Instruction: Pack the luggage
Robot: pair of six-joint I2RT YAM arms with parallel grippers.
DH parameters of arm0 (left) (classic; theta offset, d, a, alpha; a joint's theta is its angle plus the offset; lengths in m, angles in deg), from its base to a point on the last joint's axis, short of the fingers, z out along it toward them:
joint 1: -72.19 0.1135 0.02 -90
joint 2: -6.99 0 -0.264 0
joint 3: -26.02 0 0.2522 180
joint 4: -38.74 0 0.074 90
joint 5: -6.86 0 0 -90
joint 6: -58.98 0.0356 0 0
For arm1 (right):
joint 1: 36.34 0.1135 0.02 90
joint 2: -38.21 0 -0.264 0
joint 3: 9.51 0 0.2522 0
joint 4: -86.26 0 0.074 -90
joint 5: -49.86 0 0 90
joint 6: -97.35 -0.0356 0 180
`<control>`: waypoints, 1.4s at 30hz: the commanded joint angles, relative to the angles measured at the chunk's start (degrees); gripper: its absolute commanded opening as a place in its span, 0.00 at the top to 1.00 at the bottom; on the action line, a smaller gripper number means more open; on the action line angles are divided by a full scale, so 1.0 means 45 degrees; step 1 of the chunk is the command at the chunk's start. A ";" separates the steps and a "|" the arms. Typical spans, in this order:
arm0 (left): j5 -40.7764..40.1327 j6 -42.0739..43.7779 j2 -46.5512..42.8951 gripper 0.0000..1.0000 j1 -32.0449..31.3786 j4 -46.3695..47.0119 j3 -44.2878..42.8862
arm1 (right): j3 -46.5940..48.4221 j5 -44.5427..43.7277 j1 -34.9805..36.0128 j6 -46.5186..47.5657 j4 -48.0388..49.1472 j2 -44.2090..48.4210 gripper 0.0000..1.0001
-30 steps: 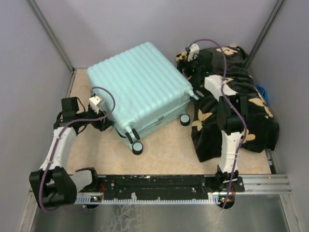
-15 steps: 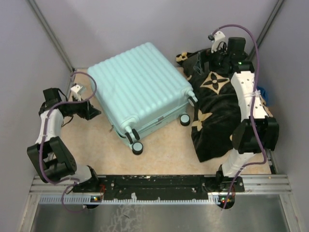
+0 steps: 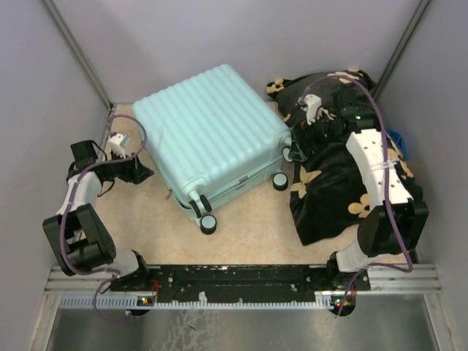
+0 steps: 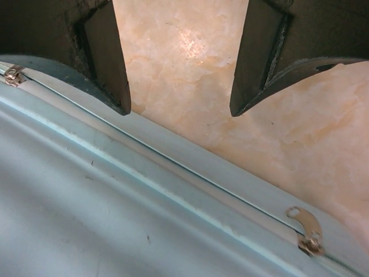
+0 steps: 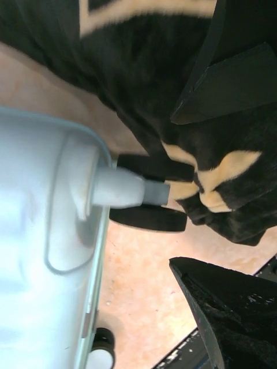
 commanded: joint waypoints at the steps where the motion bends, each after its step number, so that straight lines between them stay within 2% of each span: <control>1: 0.0064 -0.0178 -0.0335 0.25 -0.0052 0.0872 0.0697 | -0.0815 -0.0832 0.1322 0.0226 0.0588 0.0417 0.01; 4: 0.0065 -0.0574 -0.0349 0.26 -0.0205 0.1376 0.1175 | -0.1286 -0.1534 0.2020 0.0006 0.1487 0.0211 0.02; 7: -0.0170 -0.1553 -0.0266 0.28 -0.0637 0.2687 0.1743 | -0.1237 -0.1826 0.2513 -0.0109 0.1847 -0.0206 0.10; 13: -0.0799 -0.4323 0.0521 0.32 -0.1914 0.5713 0.1866 | -0.0683 -0.2430 0.2864 -0.0485 0.2830 -0.1022 0.46; 16: -0.1079 -0.5860 0.1478 0.35 -0.2192 0.7073 0.1298 | 0.0083 -0.2361 0.2860 -0.0643 0.3170 -0.1635 0.62; 19: -0.1226 -0.6620 0.2748 0.37 -0.2306 0.7797 0.0212 | 0.1030 -0.2167 0.2864 -0.0839 0.3594 -0.2805 0.75; 25: -0.1569 -0.6574 0.5036 0.38 -0.2539 0.8285 -0.2397 | 0.3280 -0.2063 0.2855 -0.1220 0.3734 -0.4597 0.86; 27: -0.1642 -0.6332 0.5485 0.38 -0.2549 0.7815 -0.3179 | 0.3638 -0.1793 0.2864 -0.1361 0.3693 -0.4827 0.87; 30: -0.1633 -0.5569 0.5098 0.38 -0.2520 0.7366 -0.3152 | 0.3566 -0.1660 0.2854 -0.1152 0.3418 -0.4625 0.88; 35: -0.0959 -0.3591 0.3054 0.34 -0.1811 0.5871 -0.1583 | 0.2470 -0.1583 0.2829 -0.0989 0.3069 -0.3392 0.90; 39: 0.0087 -0.1273 0.0885 0.33 -0.0525 0.3946 0.0215 | 0.1239 -0.1715 0.2845 -0.1098 0.3007 -0.2000 0.94; 42: 0.0605 0.1344 -0.0758 0.32 -0.0055 0.2220 0.1363 | 0.0790 -0.1978 0.2832 -0.1181 0.2970 -0.1112 1.00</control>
